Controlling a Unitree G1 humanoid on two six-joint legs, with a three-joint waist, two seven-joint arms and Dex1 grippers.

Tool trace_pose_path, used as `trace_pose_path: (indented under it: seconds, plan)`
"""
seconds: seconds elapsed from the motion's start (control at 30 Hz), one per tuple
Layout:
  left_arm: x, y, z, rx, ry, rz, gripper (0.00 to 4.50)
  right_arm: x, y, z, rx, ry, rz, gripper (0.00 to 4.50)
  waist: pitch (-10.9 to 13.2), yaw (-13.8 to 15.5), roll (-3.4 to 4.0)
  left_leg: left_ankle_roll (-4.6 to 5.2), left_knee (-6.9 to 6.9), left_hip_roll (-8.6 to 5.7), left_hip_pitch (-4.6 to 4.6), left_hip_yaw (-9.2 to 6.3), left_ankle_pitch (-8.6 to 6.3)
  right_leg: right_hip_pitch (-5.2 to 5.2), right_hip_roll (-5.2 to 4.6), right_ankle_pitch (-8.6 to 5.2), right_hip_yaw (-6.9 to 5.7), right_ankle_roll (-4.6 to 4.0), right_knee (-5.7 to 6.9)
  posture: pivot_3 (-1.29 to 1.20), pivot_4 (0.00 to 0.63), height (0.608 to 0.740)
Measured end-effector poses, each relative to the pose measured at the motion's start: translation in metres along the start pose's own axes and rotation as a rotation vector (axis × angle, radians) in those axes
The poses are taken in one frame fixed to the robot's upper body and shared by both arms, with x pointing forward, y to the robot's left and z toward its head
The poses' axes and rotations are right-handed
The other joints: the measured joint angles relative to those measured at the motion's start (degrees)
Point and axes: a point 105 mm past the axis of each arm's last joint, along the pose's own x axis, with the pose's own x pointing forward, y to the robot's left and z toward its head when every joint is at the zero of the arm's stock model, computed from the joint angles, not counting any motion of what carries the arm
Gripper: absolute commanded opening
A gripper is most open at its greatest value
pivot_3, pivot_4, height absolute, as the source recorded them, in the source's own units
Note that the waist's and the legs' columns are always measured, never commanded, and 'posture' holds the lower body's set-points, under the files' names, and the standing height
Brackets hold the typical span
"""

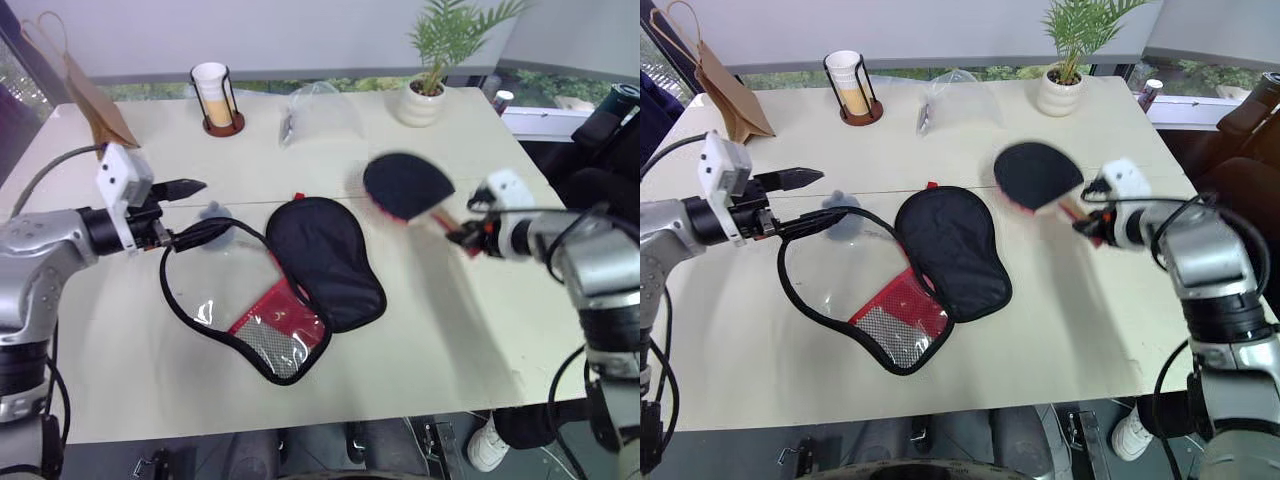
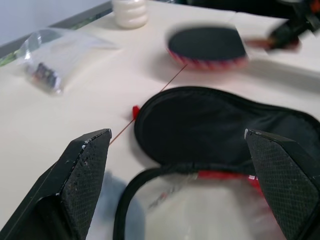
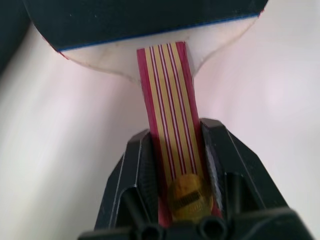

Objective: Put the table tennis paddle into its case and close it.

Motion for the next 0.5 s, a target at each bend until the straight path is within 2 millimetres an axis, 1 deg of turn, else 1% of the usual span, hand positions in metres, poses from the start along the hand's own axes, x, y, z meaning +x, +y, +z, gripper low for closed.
trace_pose_path:
  seconds: [0.03,0.1,0.2,0.3,0.37,0.4,0.43,0.5]
  plan:
    - [0.001,0.001,-0.001,-0.006,0.001,-0.003,4.44,-0.004,0.000,0.007,-0.014,-0.015,0.005,0.90,-0.01,0.02,-0.02,0.00,-0.02,0.02,0.00,-0.02,0.00,0.00,0.03,0.01,-0.01,0.04,-0.01,0.00,0.150,0.740]
    - [0.003,0.003,-0.002,-0.008,0.005,-0.006,4.44,-0.006,0.005,0.011,-0.025,-0.021,0.029,0.90,-0.02,0.13,-0.04,0.01,-0.04,0.02,-0.02,-0.03,-0.01,0.00,0.05,0.01,-0.01,0.06,-0.02,0.00,0.150,0.740]
    - [0.007,0.003,-0.002,-0.003,-0.008,-0.016,4.44,-0.006,0.018,0.014,-0.025,-0.003,0.096,0.90,-0.01,0.12,-0.03,0.02,-0.02,0.00,-0.05,0.03,-0.01,-0.01,0.00,0.02,0.01,0.07,-0.04,0.00,0.150,0.740]
    - [0.013,0.002,-0.004,-0.005,-0.014,-0.035,4.44,-0.013,0.031,0.029,-0.032,-0.021,0.138,0.90,-0.01,0.05,-0.04,0.02,0.01,0.01,-0.05,0.03,-0.01,-0.01,0.00,0.02,0.00,0.07,-0.03,0.00,0.150,0.740]
    - [0.016,0.001,0.000,0.008,-0.021,-0.046,4.44,-0.018,0.042,0.039,-0.042,-0.038,0.165,0.90,-0.01,-0.01,-0.04,0.02,0.03,0.02,-0.03,-0.01,-0.01,-0.01,0.01,0.02,0.00,0.05,0.00,0.00,0.150,0.740]
    - [0.017,0.001,0.001,0.013,-0.024,-0.048,4.44,-0.019,0.048,0.041,-0.042,-0.039,0.181,0.90,-0.01,-0.02,-0.04,0.02,0.03,0.02,-0.02,-0.01,-0.01,-0.01,0.01,0.02,0.00,0.05,0.01,0.00,0.150,0.740]
    - [0.017,0.001,0.000,0.013,-0.024,-0.048,4.44,-0.019,0.054,0.041,-0.033,-0.032,0.194,0.90,-0.01,-0.02,-0.04,0.02,0.03,0.02,-0.01,-0.01,-0.01,0.00,0.01,0.02,0.00,0.05,0.02,0.00,0.150,0.740]
    - [0.020,0.001,-0.002,0.003,-0.026,-0.052,4.44,-0.014,0.074,0.038,0.018,-0.003,0.242,0.90,-0.02,-0.07,-0.06,0.02,0.04,0.03,-0.02,-0.02,-0.01,-0.01,0.01,0.03,0.00,0.06,0.04,0.00,0.150,0.740]
